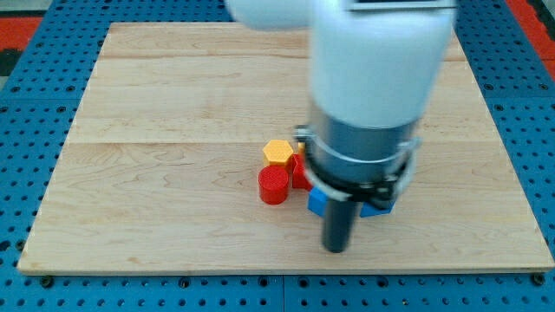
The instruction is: Push the group of blocks towards up
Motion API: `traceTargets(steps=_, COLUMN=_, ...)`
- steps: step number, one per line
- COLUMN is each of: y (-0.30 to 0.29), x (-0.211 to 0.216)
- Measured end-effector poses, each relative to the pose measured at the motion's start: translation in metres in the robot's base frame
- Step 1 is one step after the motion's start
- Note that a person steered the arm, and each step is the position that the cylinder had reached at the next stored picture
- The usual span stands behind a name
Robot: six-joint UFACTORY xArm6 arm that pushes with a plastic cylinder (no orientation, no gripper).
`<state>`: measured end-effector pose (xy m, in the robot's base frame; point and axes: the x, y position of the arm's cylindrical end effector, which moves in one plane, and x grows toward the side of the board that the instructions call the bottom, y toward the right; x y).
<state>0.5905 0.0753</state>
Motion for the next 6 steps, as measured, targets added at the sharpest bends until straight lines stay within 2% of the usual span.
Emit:
traceTargets(steps=2, y=-0.01, x=-0.041)
traceTargets(steps=3, y=0.003, x=-0.063)
traceTargets(steps=5, y=-0.095, x=-0.076)
traceTargets(steps=6, y=-0.124, x=-0.076)
